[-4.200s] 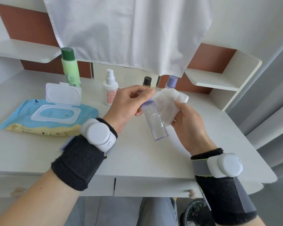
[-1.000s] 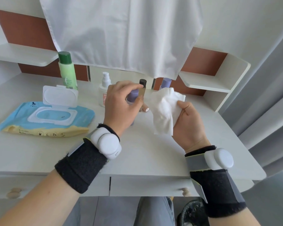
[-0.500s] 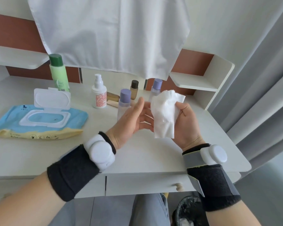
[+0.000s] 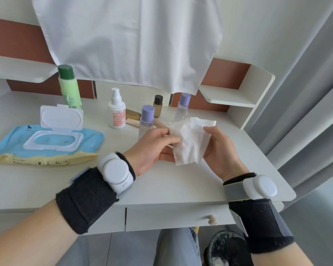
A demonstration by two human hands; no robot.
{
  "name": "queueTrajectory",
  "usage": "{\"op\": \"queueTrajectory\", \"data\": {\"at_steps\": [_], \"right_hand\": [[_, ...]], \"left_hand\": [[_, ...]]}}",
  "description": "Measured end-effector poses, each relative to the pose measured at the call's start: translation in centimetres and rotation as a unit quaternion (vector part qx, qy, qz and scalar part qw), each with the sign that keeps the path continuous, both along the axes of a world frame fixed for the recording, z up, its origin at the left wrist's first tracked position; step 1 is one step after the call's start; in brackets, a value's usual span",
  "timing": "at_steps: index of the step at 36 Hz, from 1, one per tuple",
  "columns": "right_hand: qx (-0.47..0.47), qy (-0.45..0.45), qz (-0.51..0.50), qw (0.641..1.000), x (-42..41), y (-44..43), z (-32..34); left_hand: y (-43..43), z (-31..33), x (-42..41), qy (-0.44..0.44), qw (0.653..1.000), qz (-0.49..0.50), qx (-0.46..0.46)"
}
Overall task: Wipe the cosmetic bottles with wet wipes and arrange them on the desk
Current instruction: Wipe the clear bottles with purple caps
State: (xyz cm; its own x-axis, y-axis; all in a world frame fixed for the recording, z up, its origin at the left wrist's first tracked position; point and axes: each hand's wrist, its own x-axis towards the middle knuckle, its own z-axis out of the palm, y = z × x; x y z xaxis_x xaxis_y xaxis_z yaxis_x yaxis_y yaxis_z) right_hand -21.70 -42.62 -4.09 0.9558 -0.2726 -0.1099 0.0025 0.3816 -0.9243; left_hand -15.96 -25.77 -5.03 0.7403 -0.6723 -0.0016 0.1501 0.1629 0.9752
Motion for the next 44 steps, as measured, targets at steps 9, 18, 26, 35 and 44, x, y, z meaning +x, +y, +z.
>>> {"op": "queueTrajectory", "data": {"at_steps": [9,18,26,35,44], "right_hand": [[-0.038,-0.004,0.06,0.997,-0.5,-1.1,-0.4],[-0.118,-0.037,0.104,0.987,-0.7,-2.0,-0.7],[-0.083,-0.05,0.044,0.994,-0.6,-2.2,-0.9],[-0.084,-0.071,0.053,0.993,-0.7,-2.1,-0.6],[-0.013,-0.038,0.049,0.998,-0.8,-2.5,-0.3]], "left_hand": [[0.0,-0.3,0.4,-0.011,0.999,0.04,0.003],[0.1,-0.7,0.6,-0.044,0.996,0.073,0.006],[-0.1,-0.9,0.5,-0.098,0.992,0.075,-0.01],[-0.1,-1.1,0.6,-0.173,0.976,0.129,-0.013],[0.1,-0.8,0.3,-0.184,0.977,0.11,-0.005]]}}
